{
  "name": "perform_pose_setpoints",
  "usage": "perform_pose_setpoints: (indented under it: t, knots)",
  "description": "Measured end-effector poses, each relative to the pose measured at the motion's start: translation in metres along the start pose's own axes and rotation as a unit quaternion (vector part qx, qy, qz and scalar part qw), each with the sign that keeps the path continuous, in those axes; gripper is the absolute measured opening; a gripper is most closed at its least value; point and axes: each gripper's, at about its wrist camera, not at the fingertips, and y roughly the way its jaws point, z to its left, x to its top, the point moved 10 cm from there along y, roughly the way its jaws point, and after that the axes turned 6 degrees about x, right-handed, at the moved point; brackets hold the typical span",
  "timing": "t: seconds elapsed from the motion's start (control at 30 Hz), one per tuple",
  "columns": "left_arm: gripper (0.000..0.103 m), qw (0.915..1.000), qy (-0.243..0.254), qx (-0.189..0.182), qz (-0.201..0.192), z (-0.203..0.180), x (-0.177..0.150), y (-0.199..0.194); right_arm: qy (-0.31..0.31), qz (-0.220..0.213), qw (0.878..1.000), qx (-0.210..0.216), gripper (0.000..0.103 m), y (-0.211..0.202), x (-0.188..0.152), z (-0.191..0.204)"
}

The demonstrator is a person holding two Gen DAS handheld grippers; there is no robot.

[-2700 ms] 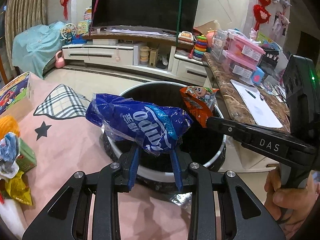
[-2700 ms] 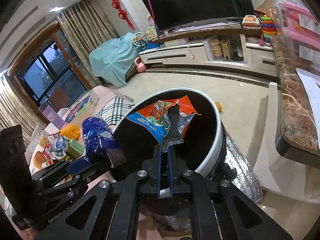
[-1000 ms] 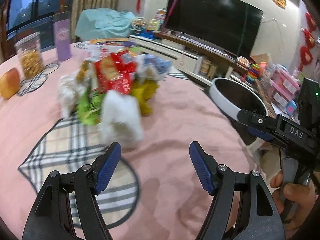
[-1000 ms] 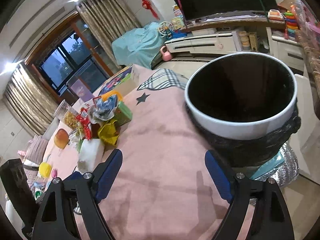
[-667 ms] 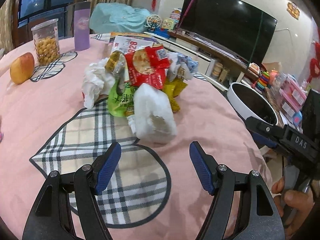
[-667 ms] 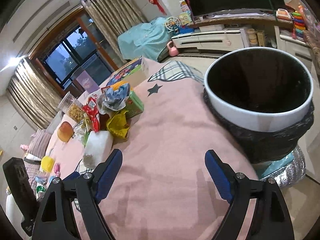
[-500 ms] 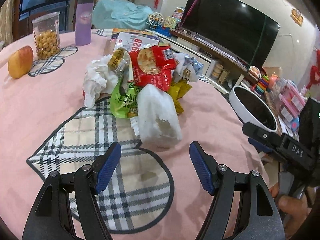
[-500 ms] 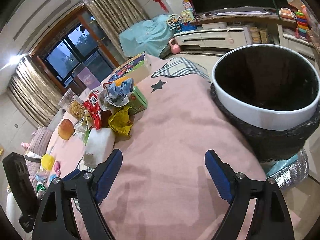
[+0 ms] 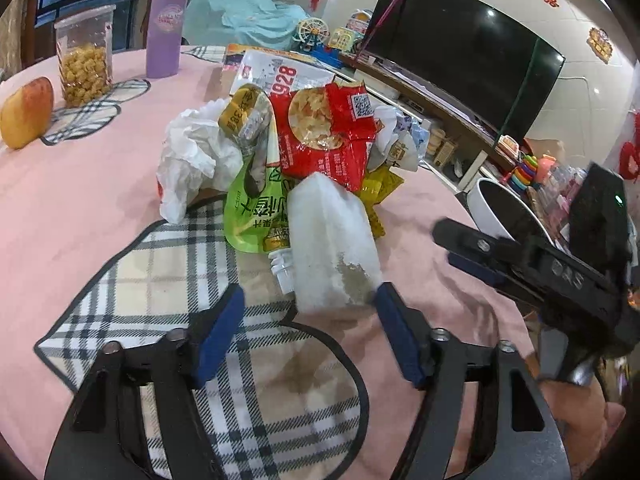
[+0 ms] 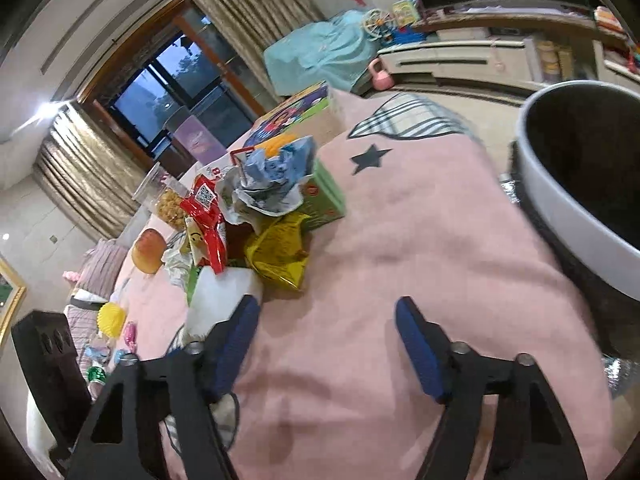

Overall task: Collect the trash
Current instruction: 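Move both open tools back toward the trash pile on the table, then grasp the white tissue with the left tool while the right tool grasps the yellow wrapper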

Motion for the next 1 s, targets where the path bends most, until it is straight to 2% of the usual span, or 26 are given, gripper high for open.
perform_pose_setpoints:
  t: [0.03, 0.1, 0.2, 0.4, 0.6, 0.67, 0.7, 0.8, 1.0]
  knots:
    - [0.053, 0.9999, 0.002, -0.011, 0.006, -0.002, -0.001, 0.003, 0.001, 0.003, 1.000, 0.004, 0.063, 0.005, 0.002, 0.001]
    - [0.032, 0.9995, 0.005, -0.030, 0.012, -0.006, -0.004, 0.006, 0.006, 0.008, 1.000, 0.012, 0.060, 0.013, 0.006, 0.002]
    - [0.027, 0.9991, 0.014, -0.040, 0.004, -0.009, -0.003, 0.001, 0.009, 0.018, 0.999, 0.027, 0.060, 0.026, 0.009, 0.008]
    - [0.026, 0.9994, 0.010, -0.031, -0.015, 0.011, 0.001, -0.015, -0.002, 0.034, 0.998, 0.044, 0.062, 0.045, 0.006, 0.025]
    - [0.026, 0.9998, -0.015, -0.010, -0.013, 0.039, -0.003, -0.019, -0.019, 0.043, 0.998, 0.029, 0.062, 0.060, 0.003, 0.033]
    - [0.026, 0.9998, -0.016, -0.010, -0.012, 0.039, -0.004, -0.019, -0.027, 0.043, 0.998, 0.022, 0.055, 0.062, 0.003, 0.035]
    - [0.026, 0.9998, -0.014, -0.010, -0.013, 0.037, -0.004, -0.020, -0.031, 0.044, 0.998, 0.019, 0.040, 0.063, 0.003, 0.037]
    - [0.026, 0.9997, -0.010, -0.016, -0.016, 0.029, -0.005, -0.025, -0.038, 0.049, 0.998, 0.021, 0.033, 0.059, -0.002, 0.038]
    - [0.026, 0.9993, 0.005, -0.033, -0.017, 0.007, -0.007, -0.029, -0.035, 0.038, 0.999, 0.015, 0.032, 0.030, -0.011, 0.029]
